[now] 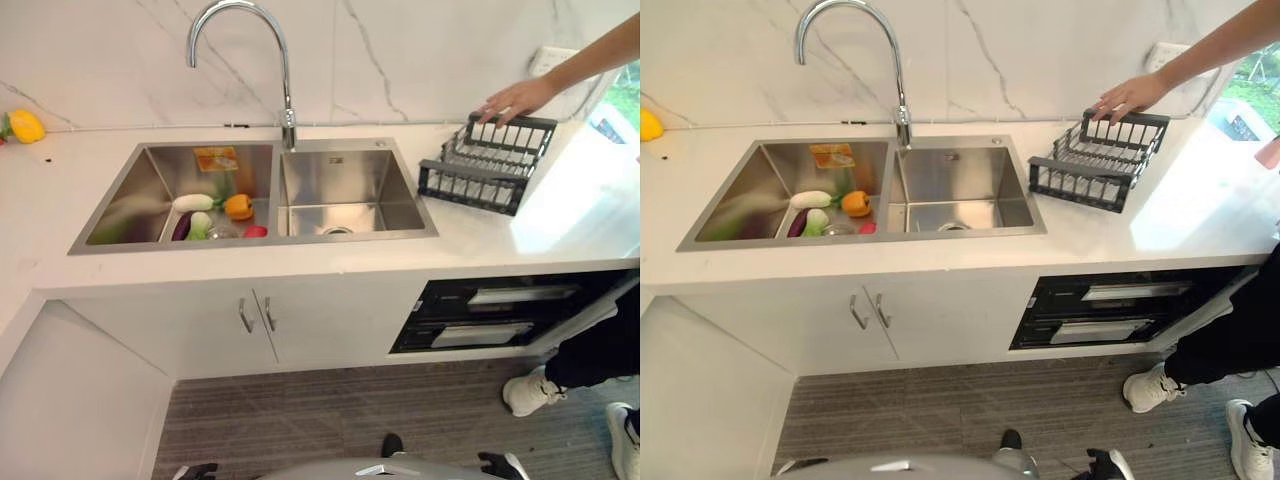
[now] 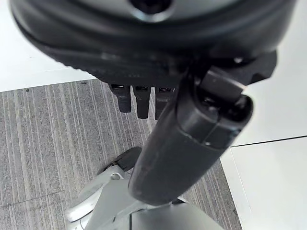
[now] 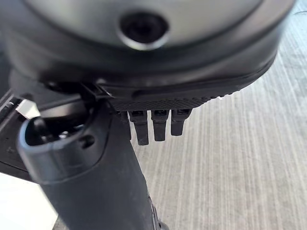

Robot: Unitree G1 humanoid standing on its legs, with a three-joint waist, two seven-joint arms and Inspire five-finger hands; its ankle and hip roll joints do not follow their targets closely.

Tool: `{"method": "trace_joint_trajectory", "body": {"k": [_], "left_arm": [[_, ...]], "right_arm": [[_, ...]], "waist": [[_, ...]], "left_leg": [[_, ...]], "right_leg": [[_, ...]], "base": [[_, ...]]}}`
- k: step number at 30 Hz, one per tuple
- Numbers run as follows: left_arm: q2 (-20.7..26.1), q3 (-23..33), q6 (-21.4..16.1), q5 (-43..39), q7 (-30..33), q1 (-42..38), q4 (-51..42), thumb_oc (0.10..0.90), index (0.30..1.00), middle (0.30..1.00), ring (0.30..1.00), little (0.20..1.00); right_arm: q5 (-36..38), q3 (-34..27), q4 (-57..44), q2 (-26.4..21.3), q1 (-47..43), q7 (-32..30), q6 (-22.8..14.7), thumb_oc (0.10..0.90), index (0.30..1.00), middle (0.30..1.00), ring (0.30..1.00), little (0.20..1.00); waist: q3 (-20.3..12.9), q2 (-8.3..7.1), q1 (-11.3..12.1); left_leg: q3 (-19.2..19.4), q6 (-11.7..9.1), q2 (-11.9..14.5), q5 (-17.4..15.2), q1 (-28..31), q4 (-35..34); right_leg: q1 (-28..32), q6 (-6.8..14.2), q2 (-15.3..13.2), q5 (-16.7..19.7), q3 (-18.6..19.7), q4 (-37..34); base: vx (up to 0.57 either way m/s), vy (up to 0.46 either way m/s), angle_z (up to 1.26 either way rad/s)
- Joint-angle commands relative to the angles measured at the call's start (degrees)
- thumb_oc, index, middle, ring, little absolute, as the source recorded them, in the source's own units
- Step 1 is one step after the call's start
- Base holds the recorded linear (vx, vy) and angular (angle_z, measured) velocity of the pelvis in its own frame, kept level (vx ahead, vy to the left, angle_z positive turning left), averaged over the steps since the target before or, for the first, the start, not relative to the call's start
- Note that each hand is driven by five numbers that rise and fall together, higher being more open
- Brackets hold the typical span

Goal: Place the dishes in the dishwasher.

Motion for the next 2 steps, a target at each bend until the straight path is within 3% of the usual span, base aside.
{"method": "trace_joint_trajectory", "body": {"k": [1, 2], "left_arm": [[-4.6, -2.4, -3.0, 0.5, -2.4, -6.2, -1.1, 0.800, 0.900, 0.900, 0.900, 0.900], [-5.1, -3.8, -2.9, 2.1, -2.5, -6.5, -0.6, 0.800, 0.900, 0.900, 0.900, 0.900]], "right_arm": [[3.8, -1.8, 0.5, -1.6, -8.0, 0.1, -0.8, 0.800, 0.900, 0.900, 0.900, 0.900], [5.5, -2.4, 3.6, -0.7, -8.9, 0.7, -0.5, 0.800, 0.900, 0.900, 0.900, 0.900]], "waist": [[3.1, 1.24, 0.7], [3.0, 1.18, 0.8]], "left_leg": [[-2.7, 5.1, -3.9, -9.1, 2.3, 2.8], [-3.2, 5.5, -4.6, -9.3, 2.3, 2.8]], "right_leg": [[-5.9, 3.6, -4.2, -1.2, -2.3, 5.5], [-5.5, 3.9, -5.1, -0.9, -2.5, 5.4]], "base": [[-0.07, 0.093, -0.01], [-0.06, 0.096, 0.00]]}}
